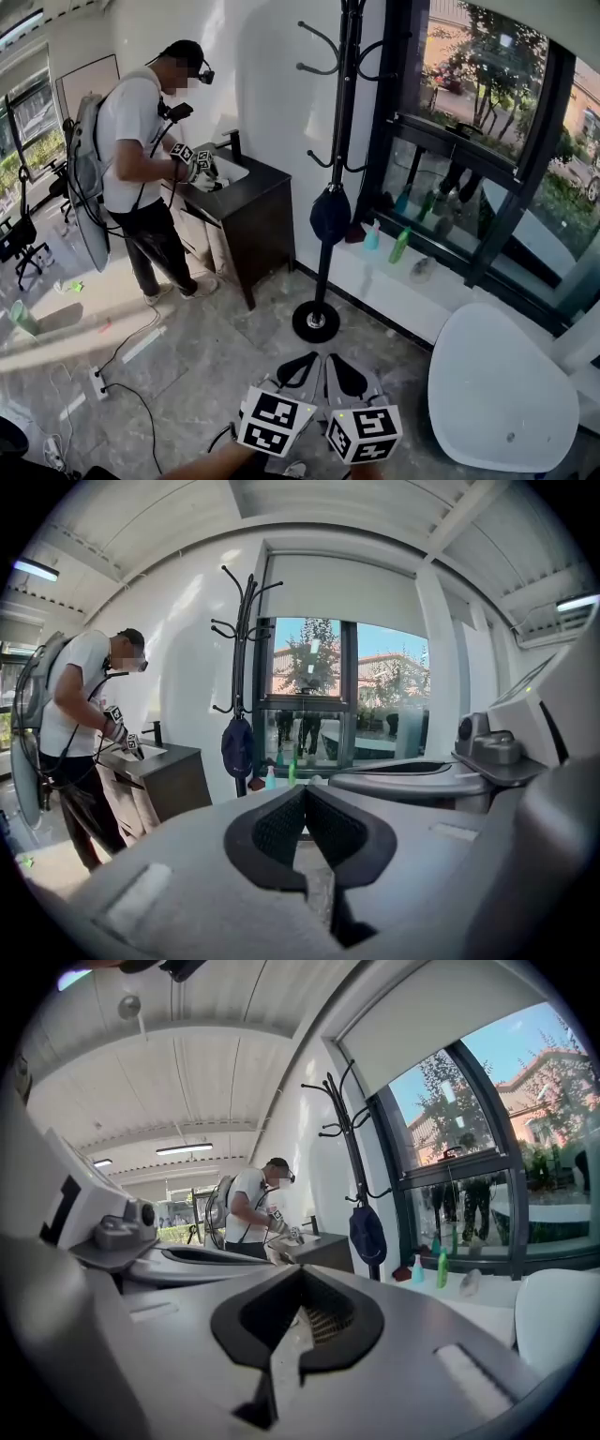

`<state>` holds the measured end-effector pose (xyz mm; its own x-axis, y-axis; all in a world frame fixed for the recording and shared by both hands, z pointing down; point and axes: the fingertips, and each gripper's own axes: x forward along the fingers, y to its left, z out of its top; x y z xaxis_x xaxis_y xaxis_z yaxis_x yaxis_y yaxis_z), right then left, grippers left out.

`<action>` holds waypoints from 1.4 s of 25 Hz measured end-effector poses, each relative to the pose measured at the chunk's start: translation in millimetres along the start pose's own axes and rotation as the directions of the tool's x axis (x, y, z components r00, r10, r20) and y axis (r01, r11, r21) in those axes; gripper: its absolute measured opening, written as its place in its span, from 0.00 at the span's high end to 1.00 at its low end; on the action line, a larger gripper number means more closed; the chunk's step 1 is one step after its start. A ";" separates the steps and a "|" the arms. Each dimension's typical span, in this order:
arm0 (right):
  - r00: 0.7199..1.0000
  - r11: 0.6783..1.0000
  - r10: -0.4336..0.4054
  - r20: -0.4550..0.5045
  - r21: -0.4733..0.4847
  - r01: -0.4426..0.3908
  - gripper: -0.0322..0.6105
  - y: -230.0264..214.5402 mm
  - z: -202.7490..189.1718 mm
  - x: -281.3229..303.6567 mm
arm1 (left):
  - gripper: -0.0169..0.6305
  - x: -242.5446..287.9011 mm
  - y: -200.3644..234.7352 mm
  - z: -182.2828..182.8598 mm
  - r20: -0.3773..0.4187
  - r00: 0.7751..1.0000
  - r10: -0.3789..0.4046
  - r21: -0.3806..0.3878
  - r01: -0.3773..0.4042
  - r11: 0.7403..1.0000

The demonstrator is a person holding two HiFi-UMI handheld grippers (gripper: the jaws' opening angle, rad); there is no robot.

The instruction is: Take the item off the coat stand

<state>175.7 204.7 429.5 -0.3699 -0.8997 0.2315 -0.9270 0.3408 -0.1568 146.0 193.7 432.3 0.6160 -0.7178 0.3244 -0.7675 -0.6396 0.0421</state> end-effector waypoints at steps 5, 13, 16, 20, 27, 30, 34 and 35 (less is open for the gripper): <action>1.000 1.000 -0.017 -0.022 -0.002 0.017 0.94 -9.6 2.8 22.6 | 0.97 20.3 15.9 6.4 0.008 1.000 -0.021 -0.017 0.021 1.000; 0.996 0.998 -0.065 -0.054 -0.016 0.065 0.94 -20.5 10.9 91.5 | 0.97 64.6 73.5 17.4 0.014 0.998 -0.060 -0.033 0.061 0.998; 0.994 0.996 -0.084 -0.068 -0.015 0.083 0.94 -24.3 14.4 121.3 | 0.97 83.1 102.4 20.4 0.005 0.997 -0.072 -0.042 0.072 0.996; 0.990 0.993 -0.119 -0.082 -0.034 0.117 0.94 -29.6 19.6 155.9 | 0.97 104.0 133.7 27.1 0.008 0.996 -0.094 -0.057 0.095 0.994; 0.976 0.979 -0.198 -0.087 -0.071 0.193 0.94 -39.9 31.4 207.2 | 0.97 130.6 175.4 41.9 0.030 0.986 -0.164 -0.064 0.166 0.984; 0.968 0.971 -0.233 -0.088 -0.080 0.226 0.94 -43.3 35.9 225.0 | 0.97 137.3 194.4 44.8 0.027 0.984 -0.176 -0.063 0.177 0.982; 0.958 0.960 -0.273 -0.083 -0.087 0.266 0.94 -55.1 40.6 242.7 | 0.97 148.7 212.9 46.9 0.028 0.982 -0.187 -0.070 0.189 0.979; 0.956 0.958 -0.281 -0.082 -0.090 0.274 0.94 -58.5 40.9 246.3 | 0.97 151.7 216.1 46.2 0.027 0.982 -0.189 -0.073 0.190 0.979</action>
<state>141.3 -48.1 456.5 -0.0983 -0.9339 0.3438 -0.9945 0.1044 -0.0007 81.7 -66.1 446.9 0.7544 -0.5913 0.2851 -0.6472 -0.7426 0.1724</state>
